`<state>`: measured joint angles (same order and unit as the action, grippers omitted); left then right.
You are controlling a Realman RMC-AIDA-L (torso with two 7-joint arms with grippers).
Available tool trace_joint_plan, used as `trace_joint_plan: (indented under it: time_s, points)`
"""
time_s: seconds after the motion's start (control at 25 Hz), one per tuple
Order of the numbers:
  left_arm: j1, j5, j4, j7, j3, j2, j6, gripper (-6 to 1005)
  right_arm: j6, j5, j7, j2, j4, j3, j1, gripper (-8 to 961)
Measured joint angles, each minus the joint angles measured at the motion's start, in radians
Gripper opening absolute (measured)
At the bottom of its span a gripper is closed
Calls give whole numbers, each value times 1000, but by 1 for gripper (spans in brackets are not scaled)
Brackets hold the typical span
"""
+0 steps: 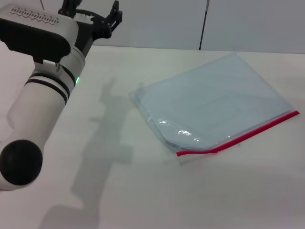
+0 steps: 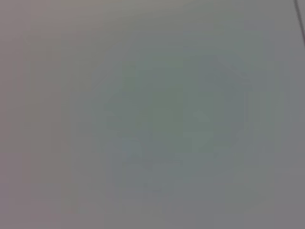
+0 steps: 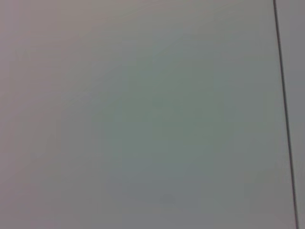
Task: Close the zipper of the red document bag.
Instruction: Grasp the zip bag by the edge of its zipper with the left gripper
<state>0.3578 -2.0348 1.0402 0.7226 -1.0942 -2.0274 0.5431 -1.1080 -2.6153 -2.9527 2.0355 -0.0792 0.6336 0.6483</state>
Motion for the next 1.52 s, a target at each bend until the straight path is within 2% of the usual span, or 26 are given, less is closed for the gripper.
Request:
trace_joint_plan:
  time_s: [0.56, 0.92, 1.08, 1.24, 1.4, 1.52]
  points:
    - [22, 37, -47, -52, -48, 3, -124, 891, 0, 8, -45, -2, 9, 2, -11, 757]
    - [27, 27, -51, -49, -59, 3, -139, 890, 19, 3, -46, -2, 10, 1, -15, 757]
    - [43, 24, -23, -18, -61, 16, -265, 890, 52, 2, -47, -3, 17, 1, -13, 757]
    - [51, 24, 42, 92, -78, 24, -408, 889, 61, 1, -47, -3, 19, 0, -14, 757]
    - [34, 24, 127, 225, -140, 9, -582, 889, 63, 0, -47, -4, 19, 0, -13, 757]
    - [22, 24, 160, 254, -167, 2, -641, 888, 63, 0, -47, -5, 18, 0, -13, 757]
